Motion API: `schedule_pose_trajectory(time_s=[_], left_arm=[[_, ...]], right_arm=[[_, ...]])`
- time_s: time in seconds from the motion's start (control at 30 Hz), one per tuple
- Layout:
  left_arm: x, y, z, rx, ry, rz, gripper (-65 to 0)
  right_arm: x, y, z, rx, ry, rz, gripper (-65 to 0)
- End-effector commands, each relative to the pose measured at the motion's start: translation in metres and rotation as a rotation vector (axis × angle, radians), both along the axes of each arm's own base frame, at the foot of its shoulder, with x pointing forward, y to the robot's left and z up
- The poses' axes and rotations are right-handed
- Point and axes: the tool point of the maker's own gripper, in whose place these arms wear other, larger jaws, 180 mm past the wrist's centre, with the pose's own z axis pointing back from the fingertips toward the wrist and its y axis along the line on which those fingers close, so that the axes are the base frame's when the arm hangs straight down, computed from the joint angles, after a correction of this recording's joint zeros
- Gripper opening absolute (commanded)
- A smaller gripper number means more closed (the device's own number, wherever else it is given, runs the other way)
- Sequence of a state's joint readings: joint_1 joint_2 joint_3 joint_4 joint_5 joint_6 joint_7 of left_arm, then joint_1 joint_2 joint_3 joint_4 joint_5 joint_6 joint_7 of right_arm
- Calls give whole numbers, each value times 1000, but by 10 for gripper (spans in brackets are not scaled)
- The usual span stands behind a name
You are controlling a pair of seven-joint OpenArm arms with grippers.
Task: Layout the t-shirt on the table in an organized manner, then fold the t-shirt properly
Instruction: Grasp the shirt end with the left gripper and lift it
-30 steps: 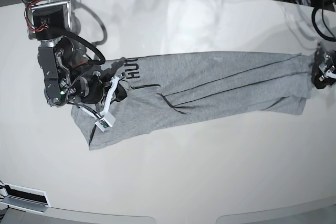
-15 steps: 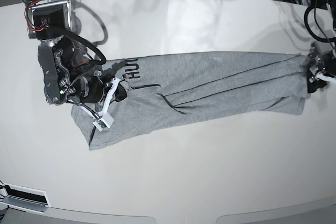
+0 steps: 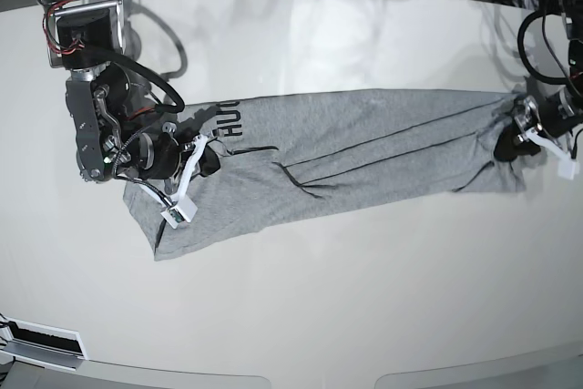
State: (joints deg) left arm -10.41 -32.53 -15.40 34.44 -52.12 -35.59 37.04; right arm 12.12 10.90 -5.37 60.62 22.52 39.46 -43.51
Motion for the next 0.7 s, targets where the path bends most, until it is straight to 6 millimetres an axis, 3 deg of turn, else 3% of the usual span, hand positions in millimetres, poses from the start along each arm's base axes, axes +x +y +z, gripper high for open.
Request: schedule_pose_trajectory(time_s=[0.0,0.13,0.47,0.57,0.67], left_arm=[[-6,4,-2,27,52,-34,-636],[2,15,8,48,57,-40,-650],[30,82,65,175,47,18,-650],[33,85,79,163,3,-7,-650],[37,69,97,63,-70,-74,-650]], right_arm=[[9,-2,7,-6,-20,-1,-650],[9,-2,7,-5,-21,-1,-650],[12,-1,11,5,-31,6,-650],[16,6,18,53,-40,-7,-650],[19,9,24,76,-56,-11,-650]])
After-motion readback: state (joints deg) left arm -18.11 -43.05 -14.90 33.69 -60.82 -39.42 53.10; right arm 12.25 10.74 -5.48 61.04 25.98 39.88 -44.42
